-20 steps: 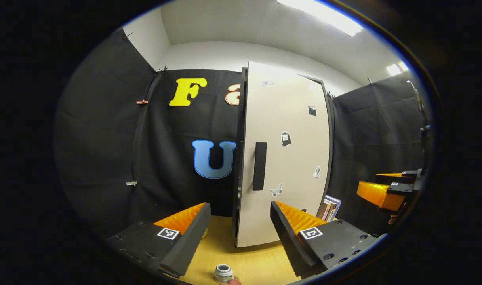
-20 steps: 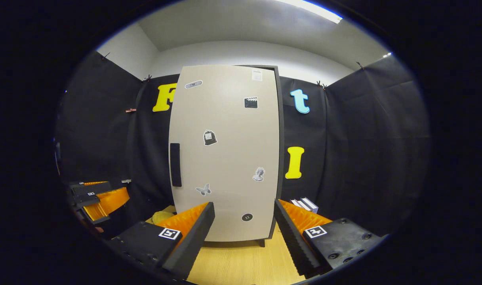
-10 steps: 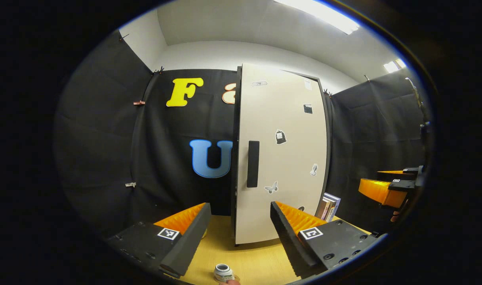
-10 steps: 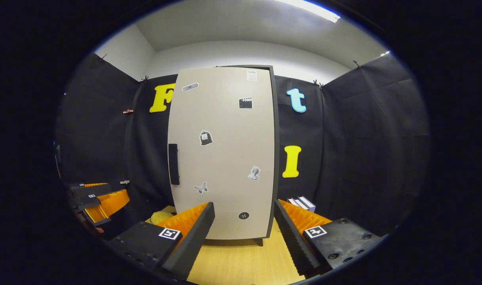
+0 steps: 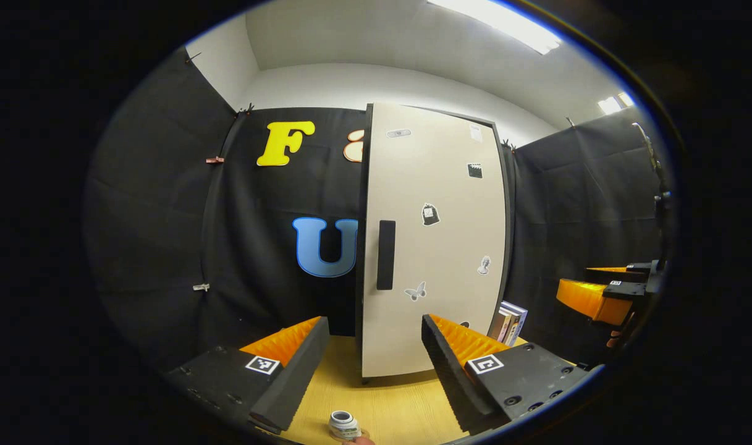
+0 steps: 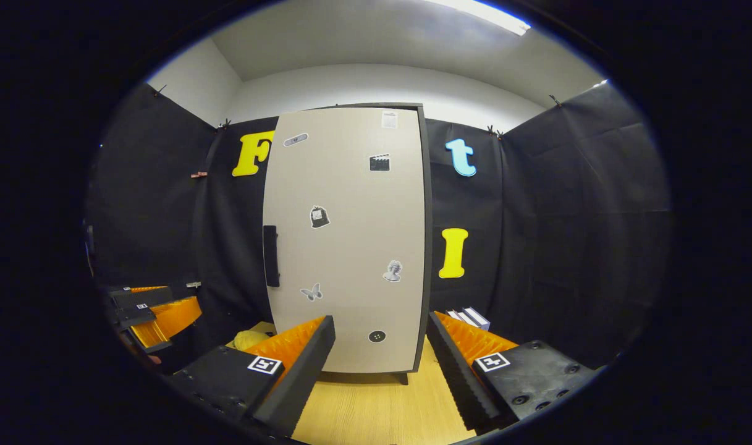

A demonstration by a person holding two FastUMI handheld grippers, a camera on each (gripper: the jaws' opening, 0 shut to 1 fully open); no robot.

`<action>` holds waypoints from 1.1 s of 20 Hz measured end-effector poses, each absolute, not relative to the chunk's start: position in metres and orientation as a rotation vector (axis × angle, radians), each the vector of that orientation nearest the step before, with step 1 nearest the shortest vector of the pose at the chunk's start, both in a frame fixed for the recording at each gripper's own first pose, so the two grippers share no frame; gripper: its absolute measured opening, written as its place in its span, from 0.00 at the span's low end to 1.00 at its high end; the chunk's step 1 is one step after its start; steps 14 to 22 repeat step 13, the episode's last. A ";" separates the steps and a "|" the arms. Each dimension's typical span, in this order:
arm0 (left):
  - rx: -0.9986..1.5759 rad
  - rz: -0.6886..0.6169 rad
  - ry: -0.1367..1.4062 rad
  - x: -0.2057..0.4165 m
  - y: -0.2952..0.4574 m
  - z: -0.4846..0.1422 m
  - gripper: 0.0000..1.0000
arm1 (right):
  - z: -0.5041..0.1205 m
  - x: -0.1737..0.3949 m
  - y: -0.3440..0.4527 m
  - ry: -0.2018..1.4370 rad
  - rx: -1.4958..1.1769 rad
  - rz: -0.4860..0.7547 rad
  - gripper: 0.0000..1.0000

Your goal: Open the cabinet door with the right hand, grasp the bottle in the cabinet with the left hand and place it on the coaster, then close the cabinet door with the right hand.

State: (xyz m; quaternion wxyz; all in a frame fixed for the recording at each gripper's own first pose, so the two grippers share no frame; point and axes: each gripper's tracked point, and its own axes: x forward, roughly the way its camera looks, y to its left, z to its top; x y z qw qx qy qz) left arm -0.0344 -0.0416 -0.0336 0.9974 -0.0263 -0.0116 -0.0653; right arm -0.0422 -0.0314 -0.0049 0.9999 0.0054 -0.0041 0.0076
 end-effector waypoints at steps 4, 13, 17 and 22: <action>-0.043 -0.125 -0.021 -0.035 -0.042 -0.033 0.95 | -0.005 -0.044 -0.035 -0.007 0.012 0.014 0.97; -0.023 -0.102 -0.012 -0.033 -0.044 -0.037 0.95 | -0.012 -0.035 -0.032 0.001 0.014 0.012 0.97; -0.023 -0.102 -0.012 -0.033 -0.044 -0.037 0.95 | -0.012 -0.035 -0.032 0.001 0.014 0.012 0.97; -0.023 -0.102 -0.012 -0.033 -0.044 -0.037 0.95 | -0.012 -0.035 -0.032 0.001 0.014 0.012 0.97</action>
